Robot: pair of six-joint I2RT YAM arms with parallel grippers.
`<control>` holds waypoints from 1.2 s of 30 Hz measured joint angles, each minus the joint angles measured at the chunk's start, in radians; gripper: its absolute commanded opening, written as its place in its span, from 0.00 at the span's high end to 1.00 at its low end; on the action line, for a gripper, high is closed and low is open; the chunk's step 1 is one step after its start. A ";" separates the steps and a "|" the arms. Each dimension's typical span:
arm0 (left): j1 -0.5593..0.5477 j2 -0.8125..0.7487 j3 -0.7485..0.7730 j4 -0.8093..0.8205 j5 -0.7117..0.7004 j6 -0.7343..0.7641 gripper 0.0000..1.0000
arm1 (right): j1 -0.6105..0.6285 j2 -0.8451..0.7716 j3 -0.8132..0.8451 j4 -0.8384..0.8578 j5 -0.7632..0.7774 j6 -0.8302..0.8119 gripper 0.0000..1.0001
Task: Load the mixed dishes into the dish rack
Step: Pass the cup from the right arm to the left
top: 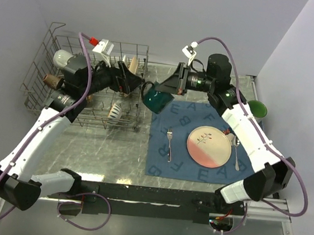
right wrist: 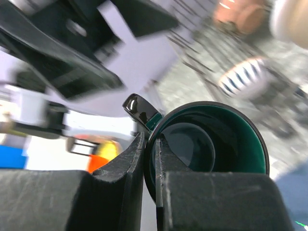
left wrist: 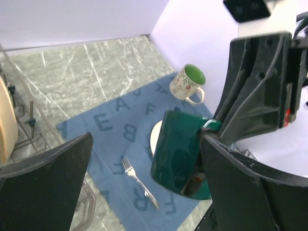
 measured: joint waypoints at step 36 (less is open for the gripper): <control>0.013 0.037 0.091 0.039 -0.010 -0.193 0.36 | -0.057 0.318 -0.038 1.089 -0.222 1.145 1.00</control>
